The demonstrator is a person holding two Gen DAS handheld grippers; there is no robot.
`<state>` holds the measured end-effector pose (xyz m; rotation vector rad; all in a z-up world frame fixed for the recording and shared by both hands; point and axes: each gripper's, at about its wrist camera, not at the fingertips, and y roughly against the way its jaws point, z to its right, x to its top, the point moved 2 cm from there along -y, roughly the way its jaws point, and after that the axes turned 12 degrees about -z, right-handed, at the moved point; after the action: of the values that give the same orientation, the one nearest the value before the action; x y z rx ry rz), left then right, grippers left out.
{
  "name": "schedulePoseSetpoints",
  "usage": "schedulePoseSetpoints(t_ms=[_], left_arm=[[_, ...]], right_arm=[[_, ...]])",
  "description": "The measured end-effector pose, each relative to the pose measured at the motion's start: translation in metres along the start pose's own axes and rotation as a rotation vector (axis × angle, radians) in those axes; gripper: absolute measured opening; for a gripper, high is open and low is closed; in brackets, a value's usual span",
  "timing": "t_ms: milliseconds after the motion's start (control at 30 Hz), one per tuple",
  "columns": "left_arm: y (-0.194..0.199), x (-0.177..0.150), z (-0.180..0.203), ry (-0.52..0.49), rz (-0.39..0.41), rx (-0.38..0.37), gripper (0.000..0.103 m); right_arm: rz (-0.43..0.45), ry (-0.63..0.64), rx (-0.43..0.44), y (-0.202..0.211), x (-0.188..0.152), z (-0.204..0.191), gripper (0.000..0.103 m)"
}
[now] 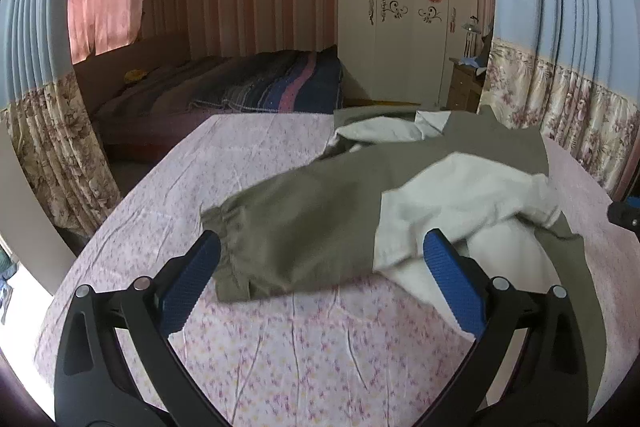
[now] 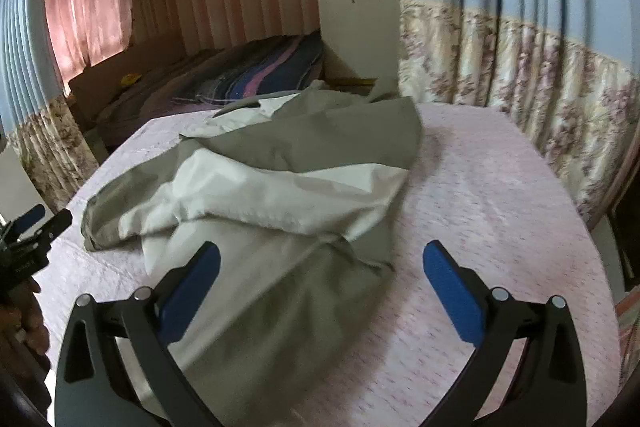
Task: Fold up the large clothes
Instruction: 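Grasp the jacket body with the right gripper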
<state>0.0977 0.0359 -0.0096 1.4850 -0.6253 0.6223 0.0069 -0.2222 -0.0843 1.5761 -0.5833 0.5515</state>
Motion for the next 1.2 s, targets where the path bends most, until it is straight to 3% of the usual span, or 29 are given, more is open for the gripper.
schedulePoseSetpoints(t_ms=[267,467,633,800,833,933,967,1100,1200], left_arm=[[-0.033,0.032,-0.016,0.000,-0.030,0.011,0.100],[-0.057,0.053,-0.042,0.032,-0.027,0.031,0.100],[-0.069,0.057,-0.051,0.046,-0.033,0.021,0.100],[-0.079,0.054,-0.054,0.054,-0.042,0.007,0.100],[-0.081,0.053,-0.054,0.057,-0.045,0.006,0.100],[-0.087,0.052,-0.056,0.065,-0.060,-0.001,0.100],[-0.088,0.052,-0.057,0.065,-0.062,0.001,0.100],[-0.093,0.054,-0.057,0.070,-0.072,-0.002,0.100],[-0.089,0.056,-0.056,0.068,-0.063,-0.001,0.100]], right_arm=[[0.014,-0.036,0.000,-0.030,0.040,-0.032,0.101],[-0.035,-0.008,-0.011,-0.064,0.059,-0.063,0.101],[-0.082,0.034,-0.015,-0.089,0.066,-0.081,0.101],[-0.111,0.057,-0.074,-0.113,0.064,-0.089,0.100],[-0.108,0.056,-0.079,-0.115,0.062,-0.089,0.097],[-0.098,0.053,-0.052,-0.119,0.057,-0.092,0.054],[-0.092,0.059,-0.052,-0.120,0.056,-0.094,0.049],[-0.049,0.051,-0.016,-0.109,0.055,-0.093,0.010],[-0.005,0.041,0.021,-0.096,0.061,-0.084,0.004]])
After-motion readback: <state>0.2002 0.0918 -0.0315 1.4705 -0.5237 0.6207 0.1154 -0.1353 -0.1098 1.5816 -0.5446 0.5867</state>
